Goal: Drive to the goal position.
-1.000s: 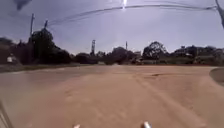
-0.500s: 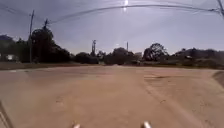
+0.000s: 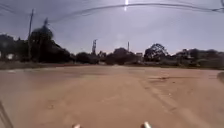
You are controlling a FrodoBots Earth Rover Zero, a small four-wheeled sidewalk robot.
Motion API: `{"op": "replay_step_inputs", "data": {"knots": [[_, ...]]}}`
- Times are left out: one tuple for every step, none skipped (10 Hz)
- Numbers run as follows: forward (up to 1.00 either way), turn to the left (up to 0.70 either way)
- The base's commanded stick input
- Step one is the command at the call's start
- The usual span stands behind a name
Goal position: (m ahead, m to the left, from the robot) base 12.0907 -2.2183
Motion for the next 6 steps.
{"op": "replay_step_inputs", "data": {"knots": [[0.7, -0.08], [0.7, 0.0], [0.7, 0.0], [0.7, 0.0], [0.7, 0.0], [0.7, 0.0]]}}
